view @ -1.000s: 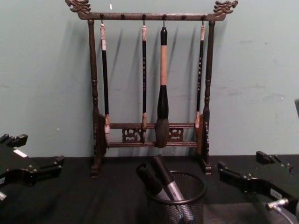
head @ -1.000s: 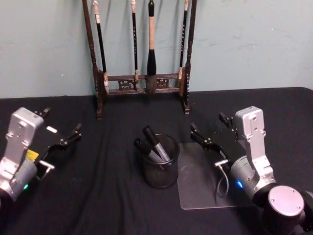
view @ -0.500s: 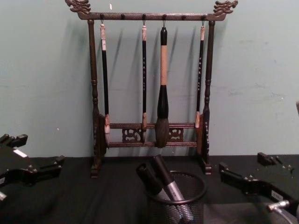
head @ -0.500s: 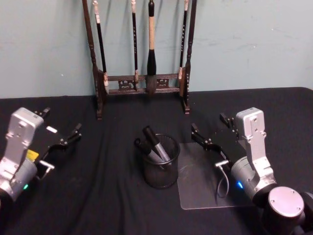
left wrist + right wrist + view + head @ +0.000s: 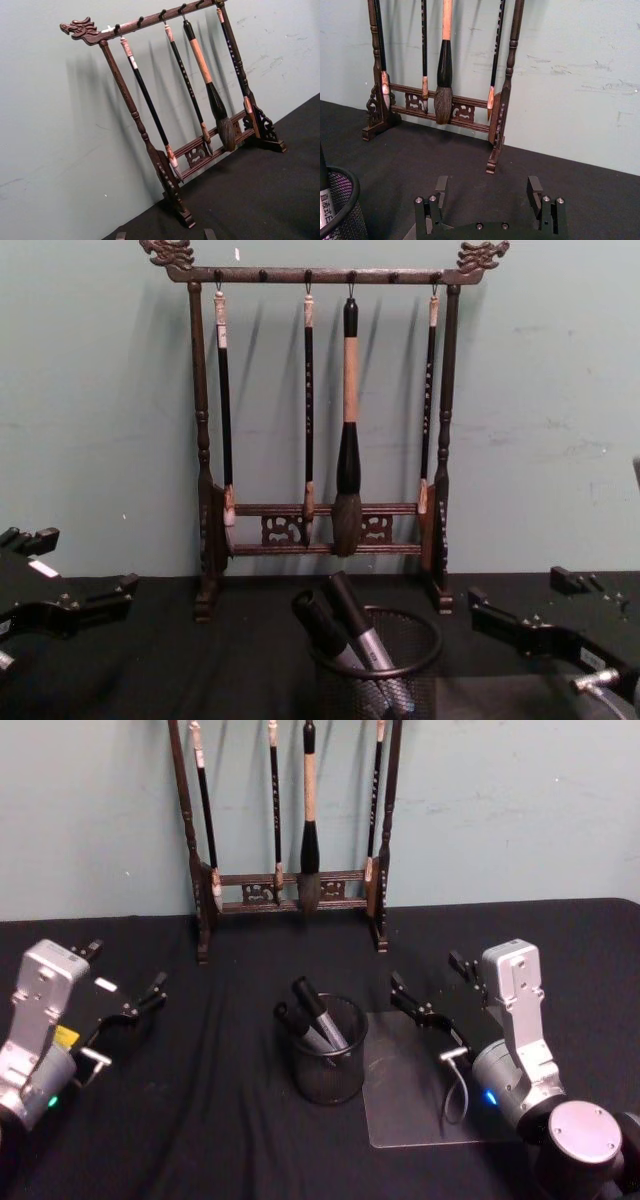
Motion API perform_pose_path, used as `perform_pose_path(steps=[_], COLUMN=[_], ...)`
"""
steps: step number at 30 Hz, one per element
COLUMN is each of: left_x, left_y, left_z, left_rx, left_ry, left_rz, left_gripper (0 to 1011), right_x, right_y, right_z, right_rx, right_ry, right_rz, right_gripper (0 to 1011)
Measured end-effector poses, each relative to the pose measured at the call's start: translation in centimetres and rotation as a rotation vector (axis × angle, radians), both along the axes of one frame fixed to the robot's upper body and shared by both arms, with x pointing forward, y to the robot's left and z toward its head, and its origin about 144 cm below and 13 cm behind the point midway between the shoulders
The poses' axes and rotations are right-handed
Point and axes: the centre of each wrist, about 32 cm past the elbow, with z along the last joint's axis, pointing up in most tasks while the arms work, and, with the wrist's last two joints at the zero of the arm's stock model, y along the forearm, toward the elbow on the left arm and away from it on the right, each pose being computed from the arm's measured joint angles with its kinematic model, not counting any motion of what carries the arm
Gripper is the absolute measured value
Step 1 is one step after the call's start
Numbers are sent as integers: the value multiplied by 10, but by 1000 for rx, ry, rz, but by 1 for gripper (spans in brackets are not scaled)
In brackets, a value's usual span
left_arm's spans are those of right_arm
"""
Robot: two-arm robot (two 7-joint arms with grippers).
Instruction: Pick up the water-based marker from the table and place it into the pen holder.
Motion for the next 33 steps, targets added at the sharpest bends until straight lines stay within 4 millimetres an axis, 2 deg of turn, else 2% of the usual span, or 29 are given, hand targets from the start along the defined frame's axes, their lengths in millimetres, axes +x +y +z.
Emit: perform_pose_path(steps=[33], left_x=[0], left_y=[0], left_z=[0], left_rx=[0], left_ry=[0], left_rz=[0], left_gripper=[1009], right_x=[0], right_y=[0], right_z=[0], right_rx=[1], right_ry=[0], right_rz=[0], right_gripper=[1002])
